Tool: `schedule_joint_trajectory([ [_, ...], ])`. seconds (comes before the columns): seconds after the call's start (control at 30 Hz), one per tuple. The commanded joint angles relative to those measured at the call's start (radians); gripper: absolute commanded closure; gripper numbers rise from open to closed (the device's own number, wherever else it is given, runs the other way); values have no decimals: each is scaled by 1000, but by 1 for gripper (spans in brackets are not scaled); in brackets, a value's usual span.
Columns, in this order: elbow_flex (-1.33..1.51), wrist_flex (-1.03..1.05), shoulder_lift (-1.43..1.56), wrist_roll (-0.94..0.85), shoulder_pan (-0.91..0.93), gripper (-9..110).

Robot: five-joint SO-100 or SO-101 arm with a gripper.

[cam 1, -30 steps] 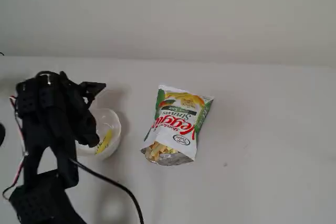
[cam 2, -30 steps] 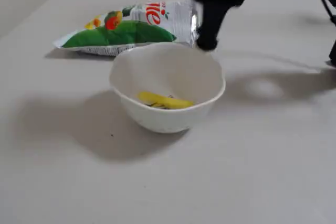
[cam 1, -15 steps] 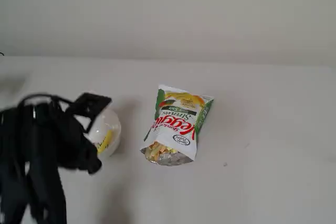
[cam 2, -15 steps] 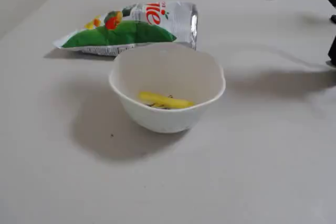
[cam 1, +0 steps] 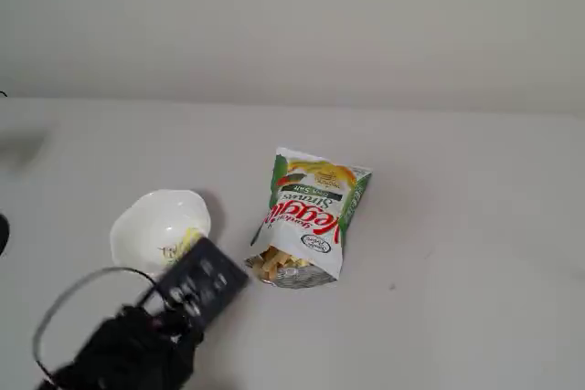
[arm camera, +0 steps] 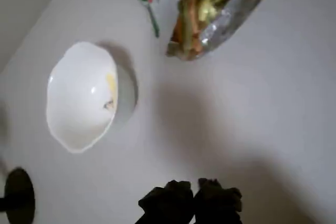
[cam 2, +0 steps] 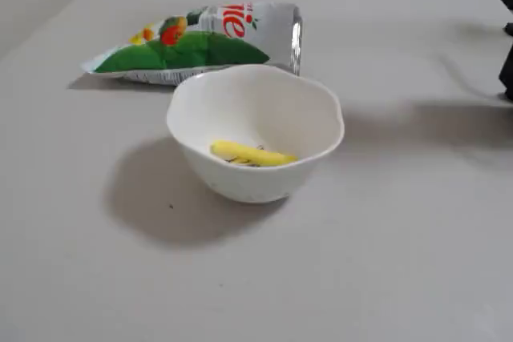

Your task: Pick up veggie straw from inside of open veggie straw packet and place it inside the bowl on the left side of the veggie straw packet

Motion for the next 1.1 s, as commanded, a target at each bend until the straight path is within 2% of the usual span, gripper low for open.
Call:
schedule_joint_trajectory([
  [0.0, 210, -118, 183, 206, 25, 101],
  [0.27, 367, -273, 190, 545, 80, 101],
  [0.47, 520, -410, 190, 686, 117, 101],
  [0.6, 584, -456, 190, 689, 196, 101],
  [1.07, 595, -446, 189, 698, 247, 101],
])
